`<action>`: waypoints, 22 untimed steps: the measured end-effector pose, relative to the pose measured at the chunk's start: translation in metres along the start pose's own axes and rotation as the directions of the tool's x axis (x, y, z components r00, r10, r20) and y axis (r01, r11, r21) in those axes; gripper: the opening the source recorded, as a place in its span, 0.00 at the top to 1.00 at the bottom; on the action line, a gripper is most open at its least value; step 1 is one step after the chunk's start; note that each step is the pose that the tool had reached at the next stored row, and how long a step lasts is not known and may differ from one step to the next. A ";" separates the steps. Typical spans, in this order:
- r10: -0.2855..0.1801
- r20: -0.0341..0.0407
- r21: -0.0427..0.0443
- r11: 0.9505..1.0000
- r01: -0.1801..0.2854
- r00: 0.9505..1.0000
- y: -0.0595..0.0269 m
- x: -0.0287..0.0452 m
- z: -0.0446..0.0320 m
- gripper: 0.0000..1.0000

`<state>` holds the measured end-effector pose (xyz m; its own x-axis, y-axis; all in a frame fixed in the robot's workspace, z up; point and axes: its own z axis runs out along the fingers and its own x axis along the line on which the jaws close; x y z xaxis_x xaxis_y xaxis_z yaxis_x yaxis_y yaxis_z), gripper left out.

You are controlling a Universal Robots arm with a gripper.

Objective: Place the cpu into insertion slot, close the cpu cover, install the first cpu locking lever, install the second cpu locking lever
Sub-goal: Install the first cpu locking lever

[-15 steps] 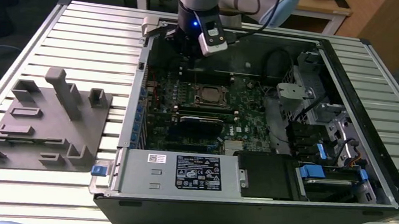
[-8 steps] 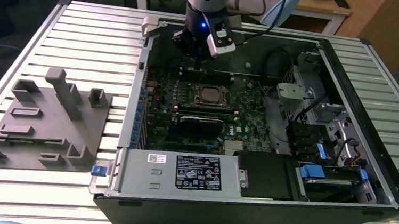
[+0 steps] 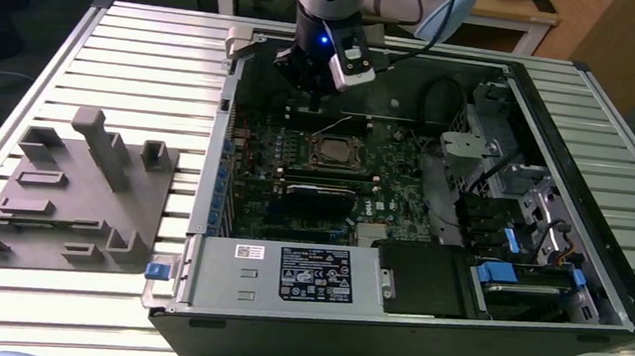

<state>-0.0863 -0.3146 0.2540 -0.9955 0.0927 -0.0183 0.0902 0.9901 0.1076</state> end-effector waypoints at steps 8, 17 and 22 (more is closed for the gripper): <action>0.000 -0.001 -0.015 1.000 0.000 1.000 0.0004 -0.0084 0.0034 0.89; 0.000 -0.002 -0.017 1.000 0.000 1.000 0.0003 -0.0171 0.0086 0.89; 0.001 -0.003 -0.033 0.999 -0.001 1.000 0.0001 -0.0234 0.0105 0.89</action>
<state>-0.0627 -0.3156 0.2440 -0.9955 0.0931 -0.0150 0.0901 0.9860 0.1407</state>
